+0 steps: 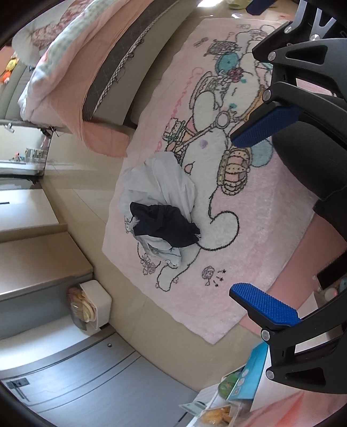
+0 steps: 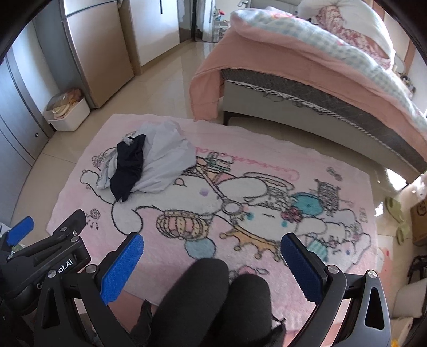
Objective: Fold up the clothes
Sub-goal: 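Approach the clothes pile on the rug with both tools open, then grasp the navy trousers with the right tool while the left tool grasps them too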
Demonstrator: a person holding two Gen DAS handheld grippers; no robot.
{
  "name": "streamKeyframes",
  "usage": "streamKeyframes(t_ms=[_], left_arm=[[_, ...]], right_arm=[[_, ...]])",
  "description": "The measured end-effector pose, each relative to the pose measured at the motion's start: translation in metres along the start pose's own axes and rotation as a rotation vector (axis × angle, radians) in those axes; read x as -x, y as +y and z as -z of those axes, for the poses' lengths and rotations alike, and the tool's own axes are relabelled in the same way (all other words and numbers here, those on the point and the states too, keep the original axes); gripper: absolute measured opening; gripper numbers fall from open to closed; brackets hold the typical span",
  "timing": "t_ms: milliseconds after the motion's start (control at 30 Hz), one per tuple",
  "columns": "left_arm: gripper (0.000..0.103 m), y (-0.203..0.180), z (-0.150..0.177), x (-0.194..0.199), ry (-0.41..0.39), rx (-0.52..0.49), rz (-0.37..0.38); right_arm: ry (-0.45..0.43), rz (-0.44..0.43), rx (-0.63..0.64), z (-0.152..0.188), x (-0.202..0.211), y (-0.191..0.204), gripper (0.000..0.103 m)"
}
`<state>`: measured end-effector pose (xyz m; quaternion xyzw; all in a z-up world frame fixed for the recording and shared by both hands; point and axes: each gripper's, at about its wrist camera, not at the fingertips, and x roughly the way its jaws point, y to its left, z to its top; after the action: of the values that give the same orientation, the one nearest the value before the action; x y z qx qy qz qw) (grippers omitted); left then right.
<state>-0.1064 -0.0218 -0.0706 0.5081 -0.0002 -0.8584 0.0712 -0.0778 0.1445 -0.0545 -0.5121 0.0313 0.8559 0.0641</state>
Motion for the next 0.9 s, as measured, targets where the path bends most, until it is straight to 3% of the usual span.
streamKeyframes(t_ms=[167, 300, 467, 700, 900], left_arm=[[0.103, 0.003, -0.009, -0.038, 0.029, 0.023, -0.008], [0.103, 0.009, -0.015, -0.077, 0.013, 0.052, 0.030], [0.103, 0.022, -0.021, -0.120, -0.064, 0.087, 0.074], [0.103, 0.041, -0.028, -0.180, -0.175, 0.104, 0.120], [0.103, 0.043, -0.038, -0.236, -0.279, 0.036, 0.038]], right_arm=[[-0.010, -0.071, 0.024, -0.016, -0.041, 0.010, 0.103], [-0.055, -0.158, 0.030, -0.029, -0.072, 0.017, 0.103], [-0.194, -0.272, 0.044, -0.043, -0.117, 0.021, 0.103], [-0.281, -0.277, 0.138, -0.045, -0.192, 0.033, 0.103], [-0.283, -0.310, 0.121, -0.048, -0.263, 0.042, 0.103]])
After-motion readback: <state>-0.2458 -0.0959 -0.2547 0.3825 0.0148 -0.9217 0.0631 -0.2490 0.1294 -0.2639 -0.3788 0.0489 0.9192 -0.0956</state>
